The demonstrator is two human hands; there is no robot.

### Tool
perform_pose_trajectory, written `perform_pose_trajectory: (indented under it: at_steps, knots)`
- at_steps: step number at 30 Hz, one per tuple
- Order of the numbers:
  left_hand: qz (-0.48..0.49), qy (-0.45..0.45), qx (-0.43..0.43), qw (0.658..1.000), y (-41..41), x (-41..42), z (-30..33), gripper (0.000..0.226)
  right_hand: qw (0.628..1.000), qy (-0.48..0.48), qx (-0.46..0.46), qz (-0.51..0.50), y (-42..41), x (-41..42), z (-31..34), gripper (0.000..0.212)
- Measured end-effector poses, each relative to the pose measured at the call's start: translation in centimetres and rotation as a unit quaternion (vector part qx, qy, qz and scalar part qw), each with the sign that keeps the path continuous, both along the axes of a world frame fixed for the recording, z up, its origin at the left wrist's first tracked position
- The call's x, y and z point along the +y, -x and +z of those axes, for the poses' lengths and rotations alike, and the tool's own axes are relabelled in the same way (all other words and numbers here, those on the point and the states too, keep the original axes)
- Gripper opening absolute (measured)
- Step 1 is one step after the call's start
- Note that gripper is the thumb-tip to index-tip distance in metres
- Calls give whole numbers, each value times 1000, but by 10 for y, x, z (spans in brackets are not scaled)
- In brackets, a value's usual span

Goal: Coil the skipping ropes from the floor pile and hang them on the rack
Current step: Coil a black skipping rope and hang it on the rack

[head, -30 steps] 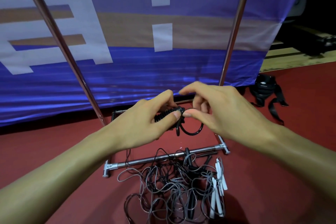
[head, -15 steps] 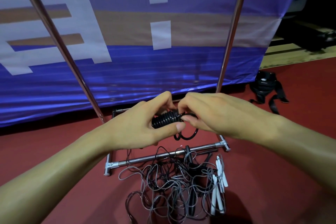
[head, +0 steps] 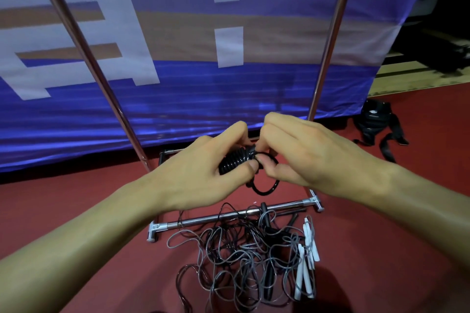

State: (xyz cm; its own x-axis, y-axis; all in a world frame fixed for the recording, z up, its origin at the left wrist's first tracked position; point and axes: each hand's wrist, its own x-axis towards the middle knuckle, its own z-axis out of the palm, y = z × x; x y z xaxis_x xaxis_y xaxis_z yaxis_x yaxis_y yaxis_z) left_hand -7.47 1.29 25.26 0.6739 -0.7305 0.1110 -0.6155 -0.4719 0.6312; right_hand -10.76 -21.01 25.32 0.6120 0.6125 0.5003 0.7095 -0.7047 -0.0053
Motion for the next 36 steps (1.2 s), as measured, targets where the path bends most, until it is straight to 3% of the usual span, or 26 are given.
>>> perform_pose_trajectory:
  at_steps: [5, 7, 13, 16, 18, 19, 22, 27, 32, 36]
  knots:
    - [2, 8, 14, 1000, 0, 0, 4, 26, 1000, -17, 11, -24, 0, 3, 0, 8]
    - [6, 8, 11, 1000, -1, -1, 3, 26, 1000, -11, 15, -24, 0, 2, -2, 19]
    - [16, 0, -42, 999, 0, -5, 1, 23, 998, 7, -66, -19, -1, 3, -9, 14]
    - [30, -6, -51, 998, -1, -6, 1, 24, 999, -22, -28, -25, 0, 6, -10, 9]
    - [33, -8, -34, 999, -2, -4, 2, 23, 993, -95, 64, -11, -1, 0, -6, 8]
    - [26, -10, -23, 999, -3, -3, 3, 22, 979, -146, 146, 2, -1, -6, -2, 12]
    - [-12, -12, 17, 1000, -4, 2, 5, 21, 885, -245, 392, 55, -2, -20, 3, 23]
    - [-32, 15, 62, 997, -2, 0, 8, 23, 763, -345, 540, 87, -3, -16, -6, 19]
    - [-35, 9, 19, 999, -3, -2, 9, 22, 743, -401, 524, 115, 0, -6, -14, 20]
    - [-24, 18, 8, 1000, -2, -3, 8, 22, 775, -426, 455, 108, -3, -1, -23, 21]
